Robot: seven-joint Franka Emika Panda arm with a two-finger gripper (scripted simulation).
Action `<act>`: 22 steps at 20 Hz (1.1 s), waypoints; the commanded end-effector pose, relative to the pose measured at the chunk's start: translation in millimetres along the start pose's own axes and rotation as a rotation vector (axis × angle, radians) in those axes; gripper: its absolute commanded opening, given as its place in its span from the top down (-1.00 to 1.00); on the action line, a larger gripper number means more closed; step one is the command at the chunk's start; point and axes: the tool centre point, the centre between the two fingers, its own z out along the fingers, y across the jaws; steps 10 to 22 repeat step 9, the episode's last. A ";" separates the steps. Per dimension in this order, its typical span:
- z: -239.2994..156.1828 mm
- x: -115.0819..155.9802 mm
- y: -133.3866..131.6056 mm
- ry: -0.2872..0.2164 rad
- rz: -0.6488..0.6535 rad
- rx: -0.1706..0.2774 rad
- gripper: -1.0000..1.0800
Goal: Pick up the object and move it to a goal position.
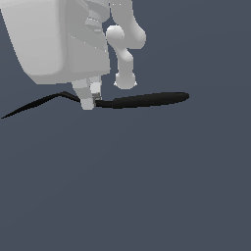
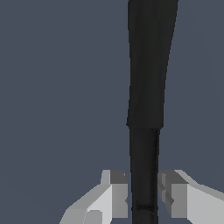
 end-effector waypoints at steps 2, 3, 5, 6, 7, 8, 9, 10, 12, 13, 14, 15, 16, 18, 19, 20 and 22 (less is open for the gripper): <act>-23.4 -1.7 12.3 0.009 -0.008 -0.026 1.00; -27.5 -2.1 14.5 0.011 -0.009 -0.030 1.00; -33.4 -2.8 17.6 0.013 -0.010 -0.036 1.00; -35.2 -3.1 18.7 0.014 -0.011 -0.038 1.00; -36.4 -3.3 19.4 0.014 -0.011 -0.040 1.00; -37.2 -3.4 19.8 0.015 -0.011 -0.041 1.00; -37.2 -3.5 20.0 0.015 -0.011 -0.041 1.00; -37.2 -3.5 20.0 0.015 -0.011 -0.041 1.00; -37.2 -3.5 20.0 0.015 -0.011 -0.041 1.00; -37.2 -3.5 20.0 0.015 -0.011 -0.041 1.00; -37.2 -3.5 20.0 0.015 -0.011 -0.041 1.00; -37.2 -3.5 20.0 0.015 -0.011 -0.041 1.00; -37.2 -3.5 20.0 0.015 -0.011 -0.041 1.00; -37.2 -3.5 20.0 0.015 -0.011 -0.041 1.00; -37.2 -3.5 20.0 0.015 -0.011 -0.041 1.00; -37.2 -3.5 20.0 0.015 -0.011 -0.041 1.00; -37.2 -3.5 20.0 0.015 -0.011 -0.041 1.00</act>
